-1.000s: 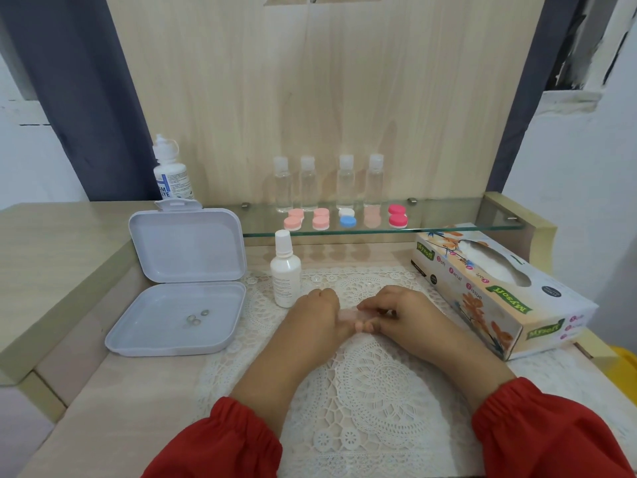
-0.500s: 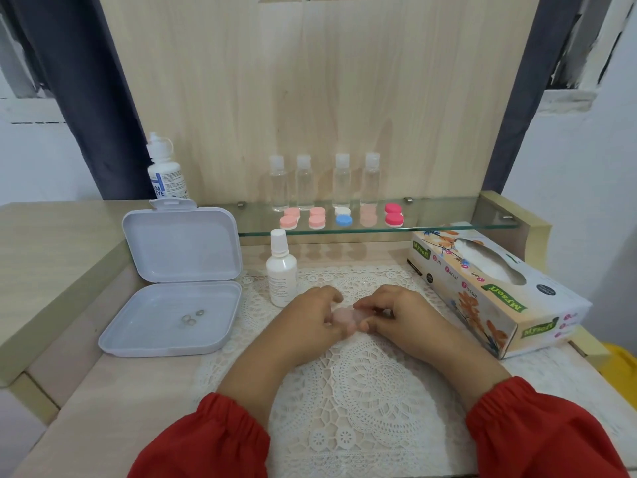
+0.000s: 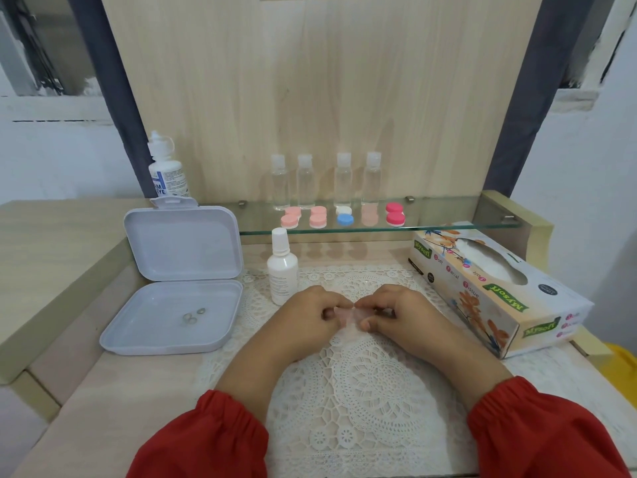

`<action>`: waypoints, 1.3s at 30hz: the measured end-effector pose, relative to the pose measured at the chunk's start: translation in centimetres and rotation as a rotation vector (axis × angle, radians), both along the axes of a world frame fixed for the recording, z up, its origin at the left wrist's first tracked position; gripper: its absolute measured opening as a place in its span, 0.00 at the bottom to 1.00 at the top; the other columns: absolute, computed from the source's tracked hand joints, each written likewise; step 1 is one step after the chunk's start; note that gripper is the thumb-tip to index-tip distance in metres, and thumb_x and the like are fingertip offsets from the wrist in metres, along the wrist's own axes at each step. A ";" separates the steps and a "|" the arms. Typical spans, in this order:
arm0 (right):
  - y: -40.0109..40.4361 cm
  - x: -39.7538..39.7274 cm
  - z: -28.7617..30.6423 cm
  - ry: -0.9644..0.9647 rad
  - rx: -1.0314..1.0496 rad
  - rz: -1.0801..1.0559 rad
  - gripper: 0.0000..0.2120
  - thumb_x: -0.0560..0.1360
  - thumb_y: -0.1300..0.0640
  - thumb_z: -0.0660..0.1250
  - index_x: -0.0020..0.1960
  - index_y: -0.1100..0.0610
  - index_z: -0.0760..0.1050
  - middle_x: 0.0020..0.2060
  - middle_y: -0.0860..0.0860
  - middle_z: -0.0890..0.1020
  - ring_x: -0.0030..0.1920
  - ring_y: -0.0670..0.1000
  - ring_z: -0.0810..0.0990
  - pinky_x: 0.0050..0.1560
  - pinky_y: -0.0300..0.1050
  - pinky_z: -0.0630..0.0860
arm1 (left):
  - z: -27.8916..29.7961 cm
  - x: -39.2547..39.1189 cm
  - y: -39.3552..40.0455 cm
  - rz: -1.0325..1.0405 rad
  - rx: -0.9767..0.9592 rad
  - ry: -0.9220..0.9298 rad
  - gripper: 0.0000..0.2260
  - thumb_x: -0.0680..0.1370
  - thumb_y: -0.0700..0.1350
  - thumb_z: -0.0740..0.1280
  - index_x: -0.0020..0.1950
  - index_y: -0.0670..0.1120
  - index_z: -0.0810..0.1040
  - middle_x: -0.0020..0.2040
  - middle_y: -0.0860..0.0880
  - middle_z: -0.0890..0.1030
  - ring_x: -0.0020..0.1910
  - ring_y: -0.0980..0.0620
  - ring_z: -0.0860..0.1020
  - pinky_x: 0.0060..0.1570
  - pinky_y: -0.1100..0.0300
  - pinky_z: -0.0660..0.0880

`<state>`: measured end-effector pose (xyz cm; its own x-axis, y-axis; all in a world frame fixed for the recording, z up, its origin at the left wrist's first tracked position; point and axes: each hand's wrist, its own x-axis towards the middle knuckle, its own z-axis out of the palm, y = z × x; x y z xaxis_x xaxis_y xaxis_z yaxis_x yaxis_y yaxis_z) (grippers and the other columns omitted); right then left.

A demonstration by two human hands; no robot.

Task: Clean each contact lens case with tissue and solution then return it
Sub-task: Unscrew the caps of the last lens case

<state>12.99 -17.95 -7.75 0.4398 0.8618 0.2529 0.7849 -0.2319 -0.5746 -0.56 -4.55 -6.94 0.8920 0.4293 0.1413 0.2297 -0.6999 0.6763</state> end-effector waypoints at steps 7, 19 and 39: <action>0.0 0.0 0.0 -0.010 -0.002 -0.002 0.15 0.71 0.55 0.74 0.58 0.52 0.81 0.44 0.45 0.78 0.46 0.40 0.72 0.48 0.31 0.66 | -0.2 0.2 -0.4 0.052 0.019 0.019 0.14 0.73 0.52 0.72 0.54 0.52 0.73 0.40 0.55 0.73 0.37 0.57 0.73 0.38 0.60 0.71; 0.0 0.0 0.0 0.008 -0.006 0.001 0.15 0.71 0.55 0.74 0.58 0.52 0.81 0.45 0.46 0.78 0.47 0.42 0.73 0.48 0.31 0.66 | -0.1 0.0 -0.2 0.026 0.001 0.021 0.17 0.72 0.50 0.72 0.59 0.53 0.74 0.41 0.55 0.72 0.39 0.57 0.72 0.41 0.60 0.71; 0.0 0.0 0.1 0.021 0.005 0.009 0.15 0.70 0.56 0.74 0.57 0.52 0.82 0.44 0.44 0.78 0.46 0.37 0.73 0.47 0.29 0.66 | 0.0 0.3 -0.3 0.032 0.012 0.018 0.08 0.75 0.48 0.70 0.53 0.50 0.77 0.41 0.54 0.73 0.38 0.57 0.72 0.41 0.60 0.72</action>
<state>12.99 -17.96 -7.67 0.4375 0.8642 0.2485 0.7747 -0.2219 -0.5921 -0.26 -4.86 -6.92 0.8805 0.4557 0.1306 0.2638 -0.6999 0.6638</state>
